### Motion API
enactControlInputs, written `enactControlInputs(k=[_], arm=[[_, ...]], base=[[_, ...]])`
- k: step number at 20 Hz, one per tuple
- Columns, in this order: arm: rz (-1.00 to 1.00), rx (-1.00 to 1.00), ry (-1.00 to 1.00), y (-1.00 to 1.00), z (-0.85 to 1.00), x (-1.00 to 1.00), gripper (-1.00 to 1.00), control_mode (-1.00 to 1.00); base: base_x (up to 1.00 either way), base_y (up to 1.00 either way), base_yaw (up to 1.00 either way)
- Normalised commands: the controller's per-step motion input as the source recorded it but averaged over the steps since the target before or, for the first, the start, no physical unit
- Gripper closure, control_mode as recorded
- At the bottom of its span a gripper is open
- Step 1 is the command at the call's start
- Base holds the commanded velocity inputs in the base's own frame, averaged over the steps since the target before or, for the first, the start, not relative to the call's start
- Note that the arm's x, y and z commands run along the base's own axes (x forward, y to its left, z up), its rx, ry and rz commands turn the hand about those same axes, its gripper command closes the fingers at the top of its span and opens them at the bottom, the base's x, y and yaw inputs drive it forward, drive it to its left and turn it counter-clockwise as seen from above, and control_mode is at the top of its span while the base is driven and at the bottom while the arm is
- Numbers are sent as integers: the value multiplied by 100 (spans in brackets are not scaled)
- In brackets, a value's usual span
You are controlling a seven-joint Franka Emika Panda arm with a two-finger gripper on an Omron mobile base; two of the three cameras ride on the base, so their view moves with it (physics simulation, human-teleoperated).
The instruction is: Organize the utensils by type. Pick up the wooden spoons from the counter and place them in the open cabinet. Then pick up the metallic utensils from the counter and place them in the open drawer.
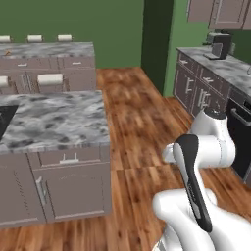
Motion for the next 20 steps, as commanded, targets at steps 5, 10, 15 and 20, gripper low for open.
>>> enactControlInputs(k=[5,10,15,20], arm=[[0,0,0,0,0,0,-100,100],[0,0,0,0,0,0,-100,100],[0,0,0,0,0,0,-100,100],[0,0,0,0,0,0,-100,100]], base=[[84,-43,-10],[100,-29,0],[100,-29,0],[97,-41,0]])
